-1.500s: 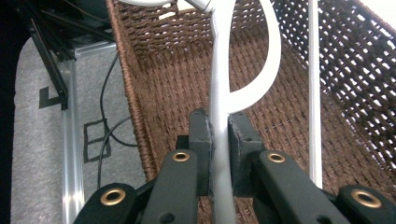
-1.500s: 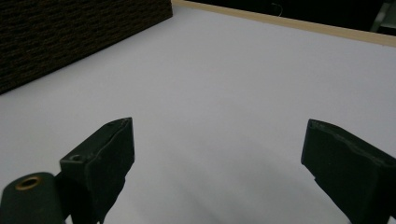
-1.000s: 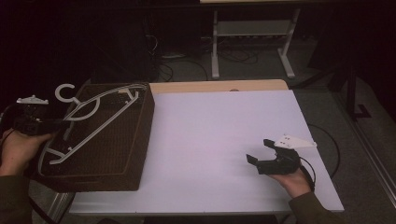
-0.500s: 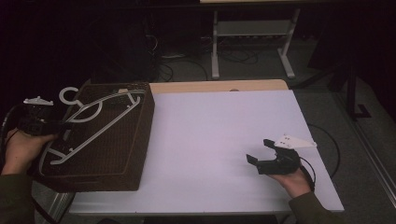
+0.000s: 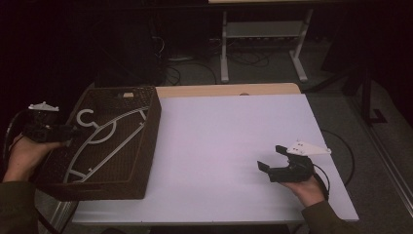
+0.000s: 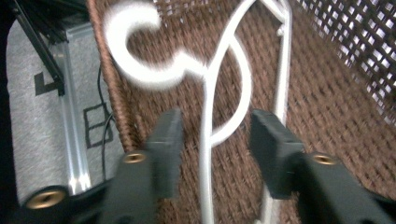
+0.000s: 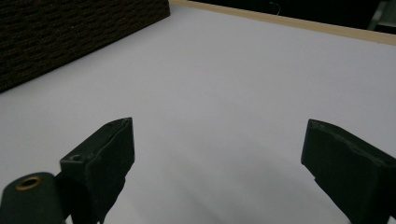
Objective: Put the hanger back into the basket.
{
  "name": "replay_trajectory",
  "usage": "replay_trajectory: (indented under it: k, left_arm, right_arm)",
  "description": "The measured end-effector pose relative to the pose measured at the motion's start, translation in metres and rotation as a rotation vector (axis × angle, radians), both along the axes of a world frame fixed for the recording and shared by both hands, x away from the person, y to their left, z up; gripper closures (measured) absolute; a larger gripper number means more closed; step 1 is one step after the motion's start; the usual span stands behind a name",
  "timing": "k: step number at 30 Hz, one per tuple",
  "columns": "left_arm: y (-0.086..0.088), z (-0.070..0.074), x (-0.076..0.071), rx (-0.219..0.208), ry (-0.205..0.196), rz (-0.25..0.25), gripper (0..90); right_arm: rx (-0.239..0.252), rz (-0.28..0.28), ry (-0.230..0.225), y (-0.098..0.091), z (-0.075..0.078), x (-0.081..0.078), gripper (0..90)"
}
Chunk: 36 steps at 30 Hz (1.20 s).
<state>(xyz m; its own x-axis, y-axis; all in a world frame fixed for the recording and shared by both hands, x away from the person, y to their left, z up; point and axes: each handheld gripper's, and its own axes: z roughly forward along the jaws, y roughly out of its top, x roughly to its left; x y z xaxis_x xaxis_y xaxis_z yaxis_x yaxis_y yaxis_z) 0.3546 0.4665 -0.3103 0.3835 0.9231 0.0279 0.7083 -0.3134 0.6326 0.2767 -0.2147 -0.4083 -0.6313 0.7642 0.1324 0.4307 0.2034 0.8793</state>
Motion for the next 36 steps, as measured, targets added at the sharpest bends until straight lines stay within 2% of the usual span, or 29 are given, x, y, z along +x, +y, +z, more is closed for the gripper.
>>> replay_trajectory:
  k: [3, 6, 9, 13, 19, 27, 32, 36]
  left_arm:
    - [-0.001, 0.004, -0.002, -0.043, -0.027, -0.007, 38.7]
    - [-0.007, 0.011, -0.007, -0.107, -0.076, -0.007, 30.6]
    - [-0.019, 0.019, -0.014, -0.173, -0.139, -0.025, 23.8]
    - [-0.044, 0.027, -0.024, -0.233, -0.216, -0.071, 18.1]
    - [-0.089, 0.034, -0.042, -0.32, -0.321, -0.162, 14.9]
    - [-0.144, 0.029, -0.057, -0.396, -0.418, -0.284, 12.8]
    - [-0.165, 0.017, -0.061, -0.456, -0.442, -0.334, 10.6]
    - [-0.177, 0.008, -0.063, -0.474, -0.471, -0.361, 8.4]
  right_arm:
    - [-0.001, 0.001, -0.003, 0.0, 0.001, 0.0, 9.0]
    - [0.007, -0.003, -0.006, -0.002, 0.003, 0.0, 9.0]
    - [0.018, -0.001, -0.021, -0.004, 0.008, -0.001, 9.0]
    - [0.045, 0.002, -0.035, -0.006, 0.017, -0.002, 9.0]
    - [0.07, 0.017, -0.074, -0.006, 0.034, -0.003, 8.1]
    - [0.114, 0.028, -0.124, -0.008, 0.053, -0.002, 6.1]
    - [0.123, 0.036, -0.144, -0.006, 0.063, -0.001, 1.5]
    - [0.132, 0.044, -0.16, -0.004, 0.07, 0.001, 0.9]
